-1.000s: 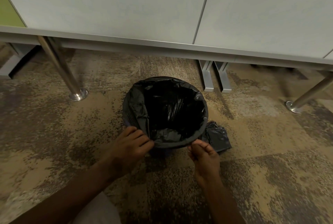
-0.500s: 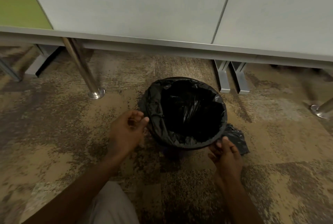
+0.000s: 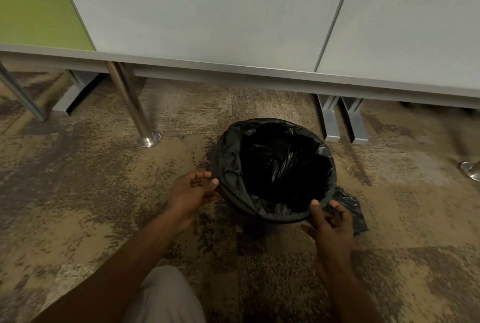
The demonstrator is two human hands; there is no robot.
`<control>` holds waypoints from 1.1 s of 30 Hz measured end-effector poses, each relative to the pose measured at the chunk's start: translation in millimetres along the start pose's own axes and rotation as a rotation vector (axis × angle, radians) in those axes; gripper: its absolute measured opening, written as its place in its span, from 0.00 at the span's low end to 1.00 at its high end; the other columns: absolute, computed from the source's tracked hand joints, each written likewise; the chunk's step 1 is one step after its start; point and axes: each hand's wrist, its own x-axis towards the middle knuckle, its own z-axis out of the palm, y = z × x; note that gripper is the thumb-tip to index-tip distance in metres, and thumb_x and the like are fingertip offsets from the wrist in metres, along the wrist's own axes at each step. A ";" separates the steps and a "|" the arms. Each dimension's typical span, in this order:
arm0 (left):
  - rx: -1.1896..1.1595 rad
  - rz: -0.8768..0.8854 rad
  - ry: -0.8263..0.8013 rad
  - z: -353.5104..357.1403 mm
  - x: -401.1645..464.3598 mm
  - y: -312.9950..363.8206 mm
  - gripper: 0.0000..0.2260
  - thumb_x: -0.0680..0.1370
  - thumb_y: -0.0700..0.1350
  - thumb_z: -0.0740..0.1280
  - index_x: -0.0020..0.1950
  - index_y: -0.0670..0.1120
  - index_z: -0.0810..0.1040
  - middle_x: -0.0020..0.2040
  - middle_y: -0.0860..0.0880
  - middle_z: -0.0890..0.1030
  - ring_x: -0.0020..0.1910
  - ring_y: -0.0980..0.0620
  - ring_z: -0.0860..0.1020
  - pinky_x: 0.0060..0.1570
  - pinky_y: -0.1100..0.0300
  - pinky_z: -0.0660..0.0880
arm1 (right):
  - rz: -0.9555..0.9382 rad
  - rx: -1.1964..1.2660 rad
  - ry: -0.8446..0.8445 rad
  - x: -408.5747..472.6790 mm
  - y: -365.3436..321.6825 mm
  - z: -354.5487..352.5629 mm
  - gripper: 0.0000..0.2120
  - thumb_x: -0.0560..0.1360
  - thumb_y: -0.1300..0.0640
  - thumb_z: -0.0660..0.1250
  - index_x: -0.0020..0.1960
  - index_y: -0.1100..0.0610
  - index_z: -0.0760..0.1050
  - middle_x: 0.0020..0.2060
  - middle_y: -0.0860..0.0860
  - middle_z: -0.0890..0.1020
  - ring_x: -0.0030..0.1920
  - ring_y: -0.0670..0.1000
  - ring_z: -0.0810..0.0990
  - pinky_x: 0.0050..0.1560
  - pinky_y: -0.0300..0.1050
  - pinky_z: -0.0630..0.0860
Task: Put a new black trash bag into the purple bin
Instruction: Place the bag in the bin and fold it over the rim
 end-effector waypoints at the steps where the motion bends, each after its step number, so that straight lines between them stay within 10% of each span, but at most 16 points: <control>1: -0.016 -0.015 -0.043 -4.2 2.2 -1.6 0.09 0.78 0.33 0.73 0.57 0.39 0.81 0.46 0.41 0.86 0.39 0.50 0.87 0.39 0.58 0.84 | 0.001 -0.003 0.000 0.5 -0.4 -0.2 0.20 0.80 0.57 0.72 0.68 0.50 0.69 0.51 0.53 0.83 0.55 0.57 0.85 0.51 0.59 0.83; 13: 0.260 0.003 -0.129 -6.3 14.3 -6.8 0.14 0.80 0.31 0.70 0.61 0.44 0.81 0.58 0.39 0.85 0.48 0.47 0.86 0.42 0.60 0.84 | -0.059 -0.080 -0.043 3.2 -0.1 -4.0 0.28 0.79 0.55 0.73 0.76 0.50 0.68 0.55 0.57 0.83 0.60 0.62 0.83 0.63 0.70 0.80; 17: 0.373 0.323 0.144 0.5 14.8 17.6 0.17 0.83 0.44 0.68 0.72 0.51 0.77 0.68 0.51 0.81 0.63 0.52 0.80 0.58 0.60 0.77 | -0.071 -0.108 0.038 2.7 -6.3 -4.3 0.37 0.72 0.39 0.73 0.76 0.51 0.69 0.61 0.55 0.81 0.65 0.59 0.80 0.69 0.66 0.77; 23: 0.548 0.349 -0.019 47.2 12.9 36.1 0.34 0.83 0.62 0.63 0.85 0.51 0.58 0.82 0.49 0.66 0.80 0.46 0.66 0.76 0.51 0.65 | -0.133 -0.186 -0.005 45.7 -30.8 13.2 0.36 0.79 0.32 0.63 0.83 0.41 0.59 0.82 0.53 0.65 0.79 0.57 0.67 0.76 0.62 0.69; 28: 0.692 0.219 0.011 59.5 40.7 55.8 0.27 0.84 0.61 0.61 0.78 0.47 0.70 0.74 0.43 0.76 0.71 0.40 0.76 0.66 0.49 0.74 | -0.234 -0.409 -0.176 83.3 -47.0 31.2 0.26 0.84 0.41 0.63 0.79 0.45 0.66 0.75 0.52 0.75 0.74 0.58 0.75 0.73 0.65 0.74; 33: 0.923 0.391 0.180 57.2 54.7 59.3 0.30 0.83 0.61 0.63 0.79 0.44 0.69 0.75 0.39 0.73 0.73 0.39 0.71 0.69 0.46 0.71 | -0.272 -0.615 -0.127 94.0 -45.8 17.4 0.38 0.81 0.38 0.66 0.85 0.47 0.54 0.82 0.55 0.66 0.78 0.62 0.69 0.76 0.67 0.70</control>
